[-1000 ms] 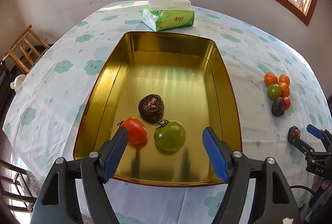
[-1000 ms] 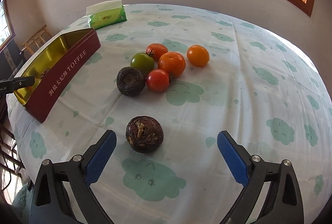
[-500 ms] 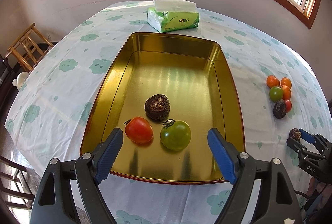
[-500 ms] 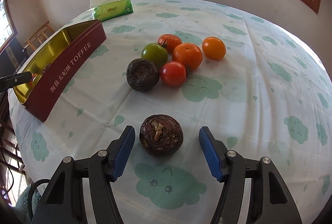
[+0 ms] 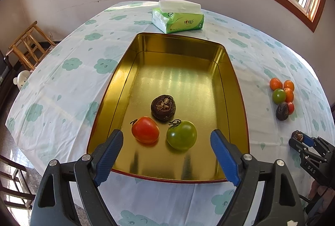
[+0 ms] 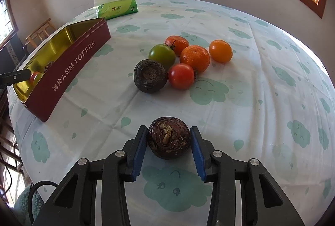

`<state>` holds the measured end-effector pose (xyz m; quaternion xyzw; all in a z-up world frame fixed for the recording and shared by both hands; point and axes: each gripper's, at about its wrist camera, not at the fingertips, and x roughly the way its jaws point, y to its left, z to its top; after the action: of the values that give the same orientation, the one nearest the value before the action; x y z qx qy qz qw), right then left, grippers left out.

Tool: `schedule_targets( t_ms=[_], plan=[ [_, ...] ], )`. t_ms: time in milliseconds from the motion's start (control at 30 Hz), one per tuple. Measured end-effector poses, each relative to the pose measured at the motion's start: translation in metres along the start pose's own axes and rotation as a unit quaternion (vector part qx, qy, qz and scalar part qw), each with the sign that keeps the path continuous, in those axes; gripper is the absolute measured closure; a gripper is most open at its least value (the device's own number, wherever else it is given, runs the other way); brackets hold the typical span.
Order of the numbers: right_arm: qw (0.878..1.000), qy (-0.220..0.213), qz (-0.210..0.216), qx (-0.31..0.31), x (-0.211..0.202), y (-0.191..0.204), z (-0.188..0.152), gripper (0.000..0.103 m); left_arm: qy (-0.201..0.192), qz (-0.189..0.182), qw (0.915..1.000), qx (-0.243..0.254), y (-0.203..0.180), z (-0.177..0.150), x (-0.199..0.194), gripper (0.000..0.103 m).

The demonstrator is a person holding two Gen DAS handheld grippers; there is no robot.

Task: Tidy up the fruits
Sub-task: 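Close the right gripper on the water chestnut and lift it, then carry the water chestnut with the right gripper over the tin tray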

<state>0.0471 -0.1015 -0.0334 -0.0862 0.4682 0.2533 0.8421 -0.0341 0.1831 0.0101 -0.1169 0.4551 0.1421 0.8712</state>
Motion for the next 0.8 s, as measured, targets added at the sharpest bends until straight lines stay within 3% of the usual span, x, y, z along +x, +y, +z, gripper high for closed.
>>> schedule_targets(
  t_ms=[400, 800],
  plan=[
    [0.999, -0.028, 0.009, -0.020, -0.015, 0.017, 0.020, 0.061, -0.016, -0.003, 0.9998, -0.014, 0.013, 0.003, -0.012, 0.018],
    [0.990, -0.063, 0.082, -0.097, -0.023, 0.106, 0.065, 0.061, -0.037, 0.017, 0.9973, -0.062, 0.057, 0.004, -0.031, 0.017]
  ],
)
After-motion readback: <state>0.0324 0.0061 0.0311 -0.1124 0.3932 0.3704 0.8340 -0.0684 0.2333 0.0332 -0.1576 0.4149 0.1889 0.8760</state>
